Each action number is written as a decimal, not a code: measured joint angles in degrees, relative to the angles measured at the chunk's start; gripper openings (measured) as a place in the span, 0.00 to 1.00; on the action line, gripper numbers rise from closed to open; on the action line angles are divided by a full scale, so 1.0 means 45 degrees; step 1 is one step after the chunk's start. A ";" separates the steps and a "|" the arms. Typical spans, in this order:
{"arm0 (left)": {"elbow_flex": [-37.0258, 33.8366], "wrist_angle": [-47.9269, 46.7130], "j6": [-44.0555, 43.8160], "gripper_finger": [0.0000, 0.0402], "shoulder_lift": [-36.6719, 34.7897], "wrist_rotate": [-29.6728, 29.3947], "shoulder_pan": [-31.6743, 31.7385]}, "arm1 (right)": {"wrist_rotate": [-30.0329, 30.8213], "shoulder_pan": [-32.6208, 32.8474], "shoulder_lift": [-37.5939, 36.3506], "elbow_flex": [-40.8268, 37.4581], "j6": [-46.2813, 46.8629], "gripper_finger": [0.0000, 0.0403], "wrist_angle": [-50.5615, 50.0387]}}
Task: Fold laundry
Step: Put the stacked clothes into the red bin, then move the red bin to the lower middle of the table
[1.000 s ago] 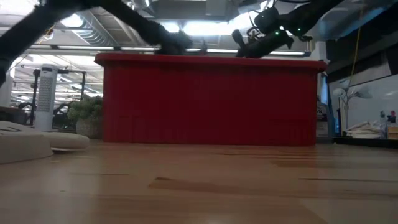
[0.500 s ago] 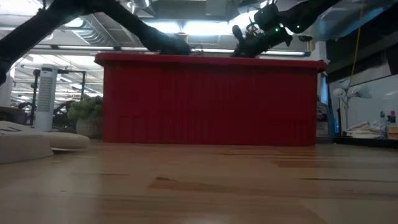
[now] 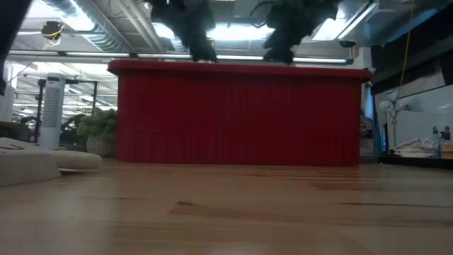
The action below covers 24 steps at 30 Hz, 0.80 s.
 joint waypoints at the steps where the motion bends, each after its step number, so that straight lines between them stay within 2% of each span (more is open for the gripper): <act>1: -0.0176 -0.0106 0.0280 0.30 -0.0419 -0.0322 -0.0378 | 0.0277 0.0228 -0.0019 0.0154 -0.0616 0.51 -0.1011; 4: -0.0421 -0.1250 0.0575 0.37 -0.1165 -0.1891 -0.1501 | 0.0955 0.0723 -0.0025 0.0296 -0.1681 0.58 -0.3079; 6: -0.0449 -0.2143 0.0399 0.40 -0.1172 -0.3133 -0.2174 | 0.1452 0.1033 -0.0032 0.0294 -0.2205 0.59 -0.4122; 9: -0.0504 -0.2844 -0.0438 0.43 -0.0971 -0.4164 -0.2914 | 0.2299 0.1602 -0.0054 0.0087 -0.2542 0.58 -0.4775; 12: -0.0941 -0.2553 -0.0907 0.44 -0.0954 -0.4782 -0.3401 | 0.3088 0.2161 -0.0054 -0.0185 -0.2676 0.56 -0.4802; 16: -0.2710 -0.1504 -0.1598 0.44 -0.0966 -0.5645 -0.3665 | 0.4600 0.2688 -0.0054 -0.0933 -0.2984 0.55 -0.4727; 20: -0.4182 -0.1344 -0.2553 0.44 -0.0872 -0.6006 -0.3665 | 0.5367 0.2884 -0.0050 -0.1885 -0.2489 0.55 -0.4228; 22: -0.4562 -0.1248 -0.3009 0.43 -0.0997 -0.6655 -0.3722 | 0.5649 0.2904 -0.0059 -0.2202 -0.1990 0.53 -0.3928; 24: -0.4579 -0.1406 -0.3292 0.41 -0.0968 -0.6280 -0.3625 | 0.5672 0.2909 -0.0064 -0.2341 -0.1802 0.47 -0.3731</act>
